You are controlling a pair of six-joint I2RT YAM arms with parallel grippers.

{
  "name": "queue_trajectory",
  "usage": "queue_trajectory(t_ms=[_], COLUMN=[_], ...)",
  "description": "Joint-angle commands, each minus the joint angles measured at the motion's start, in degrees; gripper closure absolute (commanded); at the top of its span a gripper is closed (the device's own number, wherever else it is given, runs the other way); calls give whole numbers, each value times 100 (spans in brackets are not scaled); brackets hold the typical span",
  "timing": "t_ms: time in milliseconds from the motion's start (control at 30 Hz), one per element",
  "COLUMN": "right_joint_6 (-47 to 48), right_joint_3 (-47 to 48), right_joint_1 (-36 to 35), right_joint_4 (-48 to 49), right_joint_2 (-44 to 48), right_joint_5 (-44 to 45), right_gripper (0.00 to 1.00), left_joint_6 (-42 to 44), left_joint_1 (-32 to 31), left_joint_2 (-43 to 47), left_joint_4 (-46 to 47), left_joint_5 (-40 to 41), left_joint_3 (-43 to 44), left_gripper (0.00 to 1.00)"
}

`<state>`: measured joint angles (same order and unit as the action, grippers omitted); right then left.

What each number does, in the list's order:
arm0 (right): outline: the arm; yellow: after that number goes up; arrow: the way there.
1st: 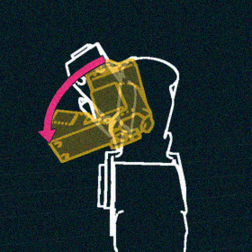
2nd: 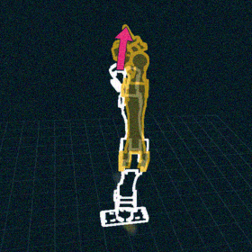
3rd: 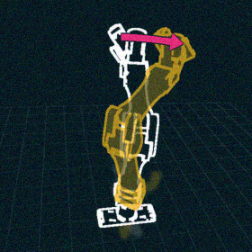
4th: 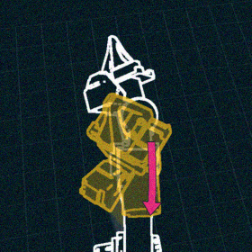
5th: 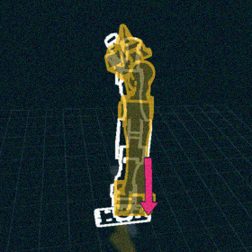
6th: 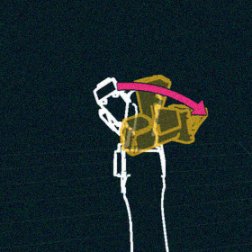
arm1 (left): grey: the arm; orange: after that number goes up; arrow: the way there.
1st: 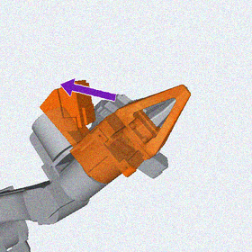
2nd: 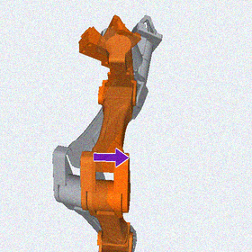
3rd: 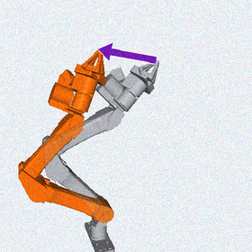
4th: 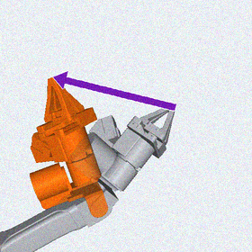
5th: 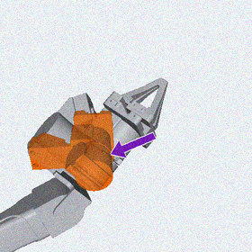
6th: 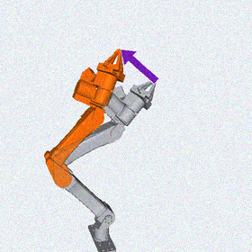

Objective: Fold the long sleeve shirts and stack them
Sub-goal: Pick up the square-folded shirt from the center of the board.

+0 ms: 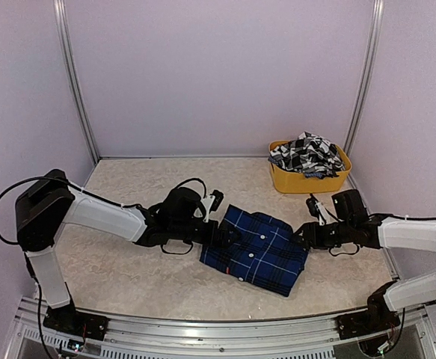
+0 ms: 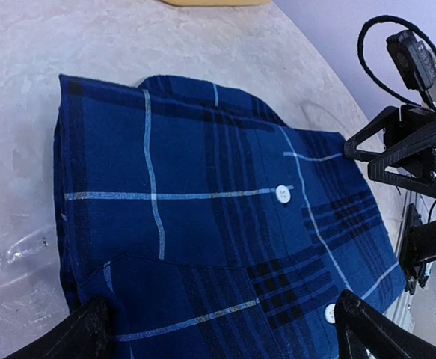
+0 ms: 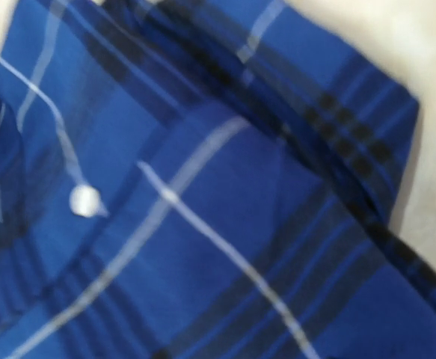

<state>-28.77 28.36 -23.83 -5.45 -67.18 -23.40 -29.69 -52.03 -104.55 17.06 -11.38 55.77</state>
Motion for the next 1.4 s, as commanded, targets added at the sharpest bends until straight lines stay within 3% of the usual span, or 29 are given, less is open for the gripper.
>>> queue_trajectory(t_ms=[0,267,467,700,1000,1367], right_joint_6=[104,79,394,859,1275,1727], right_joint_3=[130,-98,-36,476,1496,2580], right_joint_1=[-31,37,30,33,40,107], right_joint_4=[210,161,19,-593,-772,-723], right_joint_2=[-550,-917,-350,189,-1161,-2856], right_joint_5=[-17,544,458,613,265,-165], right_gripper=[45,47,46,33,15,11], left_joint_6=[17,149,243,516,641,757], left_joint_1=[-74,-109,-194,-519,-1087,-1695], left_joint_2=[-535,-932,-671,150,210,-1060], left_joint_4=[99,158,275,93,-184,-918], left_joint_5=[93,708,1105,2442,2421,2873], left_joint_3=[178,20,-243,-355,-19,863], left_gripper=[1,1,1,1,1,1])
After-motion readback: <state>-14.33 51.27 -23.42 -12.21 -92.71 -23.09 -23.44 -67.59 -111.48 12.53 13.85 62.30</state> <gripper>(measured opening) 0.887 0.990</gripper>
